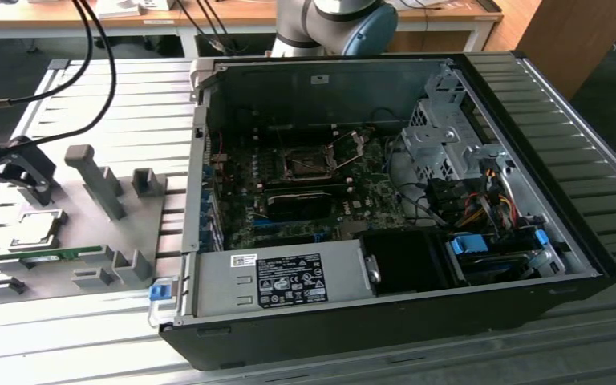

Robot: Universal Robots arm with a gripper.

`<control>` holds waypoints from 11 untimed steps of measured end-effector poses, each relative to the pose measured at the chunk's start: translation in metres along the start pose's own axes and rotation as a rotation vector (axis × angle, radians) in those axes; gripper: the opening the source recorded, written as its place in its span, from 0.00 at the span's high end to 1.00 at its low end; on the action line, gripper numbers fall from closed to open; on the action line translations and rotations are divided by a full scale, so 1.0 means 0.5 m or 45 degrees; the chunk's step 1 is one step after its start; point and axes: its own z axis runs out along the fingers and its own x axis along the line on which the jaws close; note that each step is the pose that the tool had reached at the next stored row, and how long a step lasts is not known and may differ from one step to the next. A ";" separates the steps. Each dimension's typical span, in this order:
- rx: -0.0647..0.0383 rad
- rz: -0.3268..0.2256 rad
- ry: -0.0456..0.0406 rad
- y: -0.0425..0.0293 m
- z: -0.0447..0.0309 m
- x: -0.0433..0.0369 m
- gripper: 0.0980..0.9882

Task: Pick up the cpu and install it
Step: 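Pick up the cpu and move it towards the insertion slot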

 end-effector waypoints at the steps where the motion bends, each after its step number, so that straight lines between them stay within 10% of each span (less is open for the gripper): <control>1: 0.000 0.000 0.000 0.000 0.001 0.000 0.00; 11: 0.000 -0.005 0.000 -0.001 0.012 0.000 0.00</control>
